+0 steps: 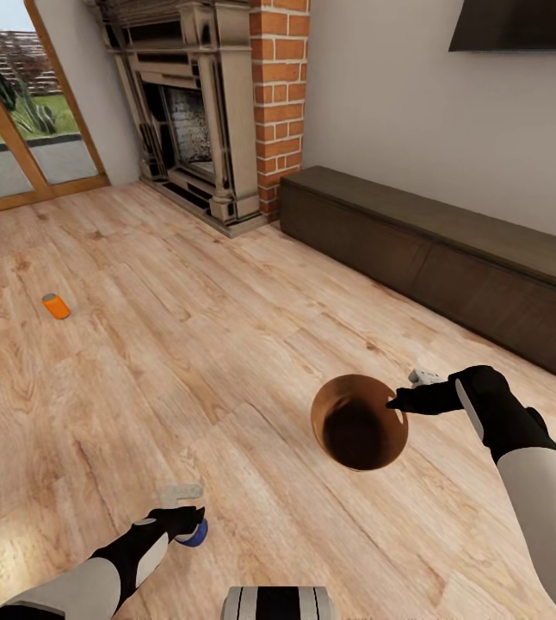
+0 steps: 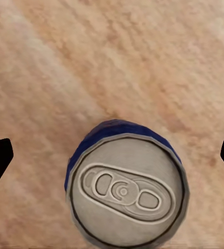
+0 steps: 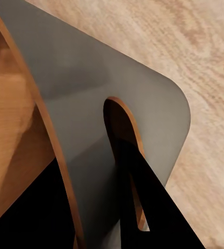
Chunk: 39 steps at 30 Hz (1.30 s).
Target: Put the three can of soda from the living room inside the tash can in the kitchen.
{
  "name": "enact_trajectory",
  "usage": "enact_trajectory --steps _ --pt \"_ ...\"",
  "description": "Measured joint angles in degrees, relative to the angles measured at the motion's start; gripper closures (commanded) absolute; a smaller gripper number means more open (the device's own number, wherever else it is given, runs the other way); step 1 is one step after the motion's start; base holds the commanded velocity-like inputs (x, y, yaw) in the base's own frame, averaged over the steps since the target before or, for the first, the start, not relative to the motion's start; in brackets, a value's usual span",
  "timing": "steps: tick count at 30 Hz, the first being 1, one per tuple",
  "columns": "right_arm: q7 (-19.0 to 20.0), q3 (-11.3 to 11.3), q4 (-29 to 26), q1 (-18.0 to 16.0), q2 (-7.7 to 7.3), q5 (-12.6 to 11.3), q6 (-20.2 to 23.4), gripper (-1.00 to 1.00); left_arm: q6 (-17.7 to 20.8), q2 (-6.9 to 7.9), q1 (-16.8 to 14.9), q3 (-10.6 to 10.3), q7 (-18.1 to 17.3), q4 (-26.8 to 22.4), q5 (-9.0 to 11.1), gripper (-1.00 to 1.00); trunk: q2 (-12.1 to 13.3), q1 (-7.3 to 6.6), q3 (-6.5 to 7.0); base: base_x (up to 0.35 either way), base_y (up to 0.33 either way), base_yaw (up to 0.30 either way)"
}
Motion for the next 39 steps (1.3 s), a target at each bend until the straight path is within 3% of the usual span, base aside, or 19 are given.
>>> enact_trajectory --steps 15,33,39 --pt "-0.01 0.02 0.01 0.00 0.00 0.10 -0.01 1.00 -0.03 0.00 0.00 0.00 0.08 -0.14 0.08 -1.00 0.00 0.00 0.00 -0.087 0.000 0.000" --pt "0.01 0.09 0.01 0.00 0.09 -0.03 0.01 1.00 -0.04 0.00 0.00 0.00 0.05 -0.17 0.09 -1.00 0.00 0.00 0.00 0.062 0.000 0.000" --pt "0.00 0.10 0.01 0.01 0.09 0.30 -0.03 1.00 0.02 0.00 0.00 0.06 0.22 -0.17 0.09 -1.00 -0.85 0.55 -1.24 0.001 0.000 0.000"
